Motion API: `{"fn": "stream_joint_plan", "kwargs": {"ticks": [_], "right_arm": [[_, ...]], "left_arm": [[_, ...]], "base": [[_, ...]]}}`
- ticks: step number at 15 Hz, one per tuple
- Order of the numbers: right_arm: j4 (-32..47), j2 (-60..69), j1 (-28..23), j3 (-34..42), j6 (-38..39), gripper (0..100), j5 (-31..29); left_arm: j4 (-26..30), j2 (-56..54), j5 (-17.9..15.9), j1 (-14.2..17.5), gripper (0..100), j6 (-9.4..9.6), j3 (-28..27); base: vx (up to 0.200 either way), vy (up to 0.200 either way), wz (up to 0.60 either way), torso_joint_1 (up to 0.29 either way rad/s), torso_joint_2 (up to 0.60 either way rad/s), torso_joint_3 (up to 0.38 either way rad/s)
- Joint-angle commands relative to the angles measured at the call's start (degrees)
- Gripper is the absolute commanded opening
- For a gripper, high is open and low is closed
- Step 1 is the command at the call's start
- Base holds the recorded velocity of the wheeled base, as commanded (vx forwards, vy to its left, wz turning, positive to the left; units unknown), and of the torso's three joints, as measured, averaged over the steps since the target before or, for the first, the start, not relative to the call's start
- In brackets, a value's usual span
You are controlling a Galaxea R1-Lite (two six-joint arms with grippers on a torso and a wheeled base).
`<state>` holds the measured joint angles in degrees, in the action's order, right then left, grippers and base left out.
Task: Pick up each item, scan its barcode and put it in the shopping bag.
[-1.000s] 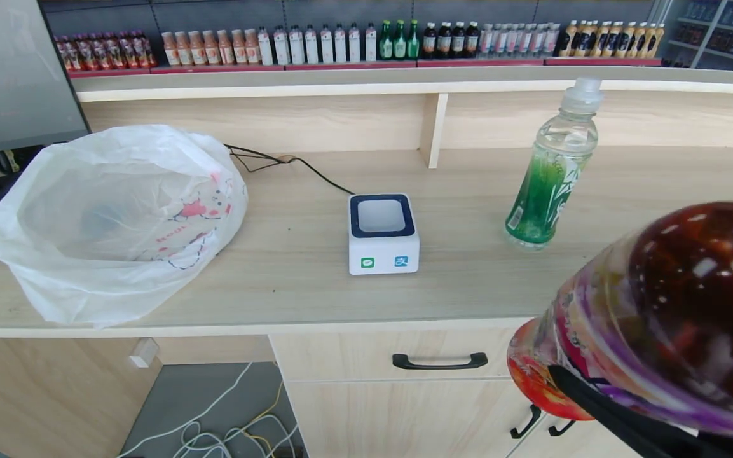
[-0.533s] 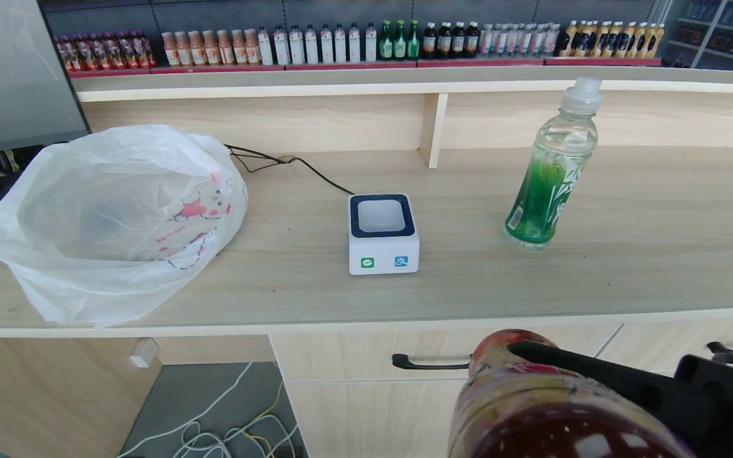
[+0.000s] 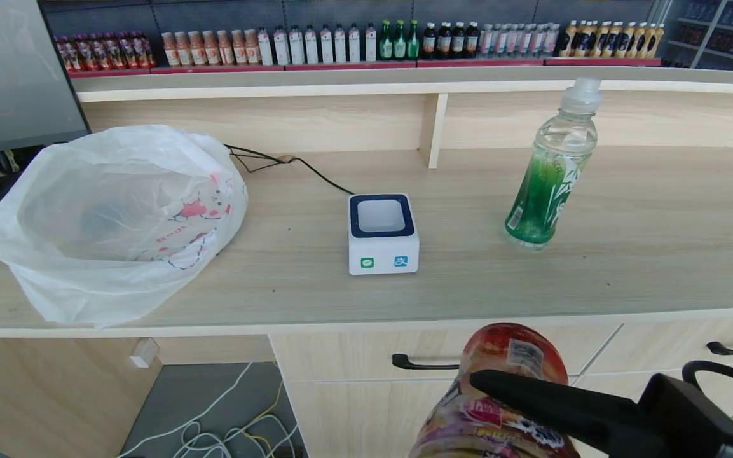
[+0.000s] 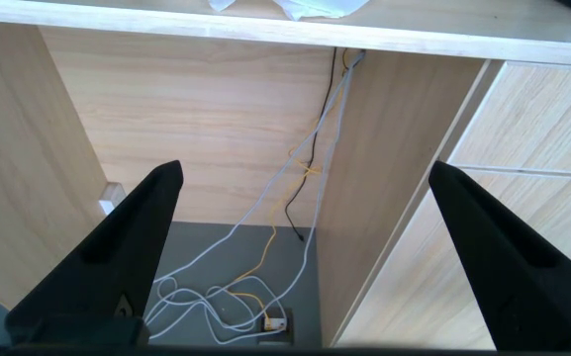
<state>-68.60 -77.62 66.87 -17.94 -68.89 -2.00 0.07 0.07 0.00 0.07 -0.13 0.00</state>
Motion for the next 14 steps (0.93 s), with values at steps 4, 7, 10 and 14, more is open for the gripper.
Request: {"fn": "stream_joint_plan", "kwargs": {"ticks": [4, 7, 10, 14], "right_arm": [[-7.0, -4.7, -2.1, -1.2, -13.6, 0, 0.2], [-7.2, -4.6, -2.1, -1.1, -17.8, 0, 0.4], [-7.2, -4.9, -2.1, -2.6, -23.4, 0, 0.5], [-9.3, -4.9, -2.0, -2.7, -27.3, 0, 0.8]], "left_arm": [[0.0, 0.0, 0.0, 0.0, 100, -0.04, 0.0], [0.0, 0.0, 0.0, 0.0, 100, -0.04, 0.0], [0.0, 0.0, 0.0, 0.0, 100, -0.04, 0.0], [0.0, 0.0, 0.0, 0.0, 100, -0.04, 0.0]], "base": [[0.000, 0.000, 0.00, 0.000, 0.00, 0.000], [0.000, 0.000, 0.00, 0.000, 0.00, 0.000], [0.000, 0.000, 0.00, 0.000, 0.00, 0.000], [0.000, 0.000, 0.00, 0.000, 0.00, 0.000]]}}
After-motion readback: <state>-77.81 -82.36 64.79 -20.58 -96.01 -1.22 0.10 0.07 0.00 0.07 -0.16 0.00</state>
